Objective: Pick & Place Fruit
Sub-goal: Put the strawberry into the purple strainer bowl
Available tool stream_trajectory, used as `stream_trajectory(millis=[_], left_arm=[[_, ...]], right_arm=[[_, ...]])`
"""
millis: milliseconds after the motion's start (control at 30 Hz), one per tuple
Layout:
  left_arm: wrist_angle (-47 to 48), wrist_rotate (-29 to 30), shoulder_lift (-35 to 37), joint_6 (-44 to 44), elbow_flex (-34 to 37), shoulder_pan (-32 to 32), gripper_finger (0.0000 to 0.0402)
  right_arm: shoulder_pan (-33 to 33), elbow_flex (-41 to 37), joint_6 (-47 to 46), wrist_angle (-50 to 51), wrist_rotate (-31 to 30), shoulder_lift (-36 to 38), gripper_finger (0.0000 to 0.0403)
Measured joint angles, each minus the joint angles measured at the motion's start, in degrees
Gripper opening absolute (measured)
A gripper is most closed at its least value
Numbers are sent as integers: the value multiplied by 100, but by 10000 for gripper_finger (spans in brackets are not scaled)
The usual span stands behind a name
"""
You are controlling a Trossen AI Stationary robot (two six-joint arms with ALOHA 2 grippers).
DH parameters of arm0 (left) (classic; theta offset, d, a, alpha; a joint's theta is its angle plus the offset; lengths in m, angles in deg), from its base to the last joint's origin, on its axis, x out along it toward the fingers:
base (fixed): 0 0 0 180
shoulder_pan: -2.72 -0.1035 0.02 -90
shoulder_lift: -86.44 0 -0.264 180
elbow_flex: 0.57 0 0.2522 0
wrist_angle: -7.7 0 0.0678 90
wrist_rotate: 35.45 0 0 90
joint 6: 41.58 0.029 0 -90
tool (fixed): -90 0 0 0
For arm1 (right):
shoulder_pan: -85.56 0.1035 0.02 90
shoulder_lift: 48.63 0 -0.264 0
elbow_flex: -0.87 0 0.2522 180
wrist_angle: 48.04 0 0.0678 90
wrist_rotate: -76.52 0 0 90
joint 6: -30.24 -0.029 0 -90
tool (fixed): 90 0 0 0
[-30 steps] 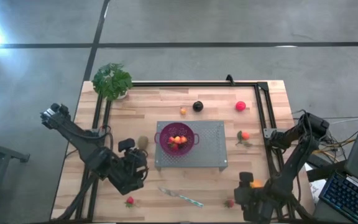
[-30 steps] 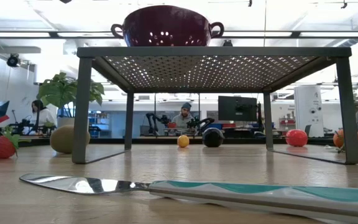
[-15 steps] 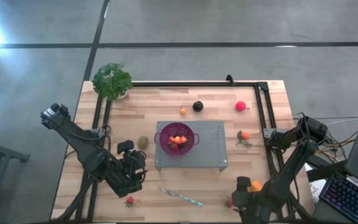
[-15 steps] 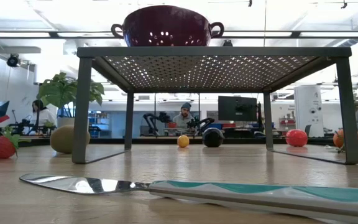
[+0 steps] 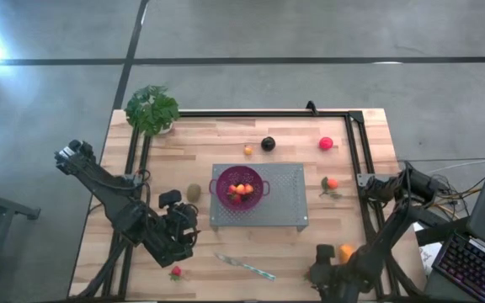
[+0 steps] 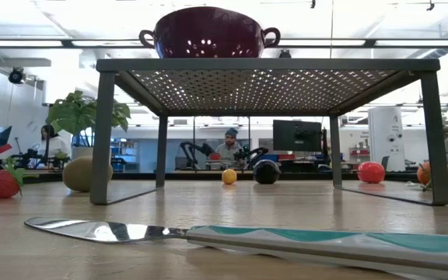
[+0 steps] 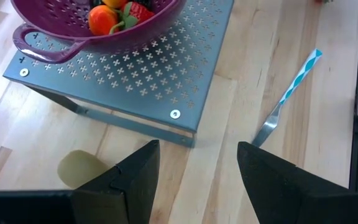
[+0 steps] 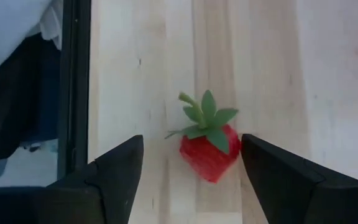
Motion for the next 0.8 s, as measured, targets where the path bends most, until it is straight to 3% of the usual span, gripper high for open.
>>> stream_trajectory(millis=[467,800], left_arm=[[-46,0,0,0,0,-2,220],[-94,-2,0,0,0,-2,220]], right_arm=[[-26,0,60,-70,1,-247,209],[-131,-2,311,-83,3,-245,147]])
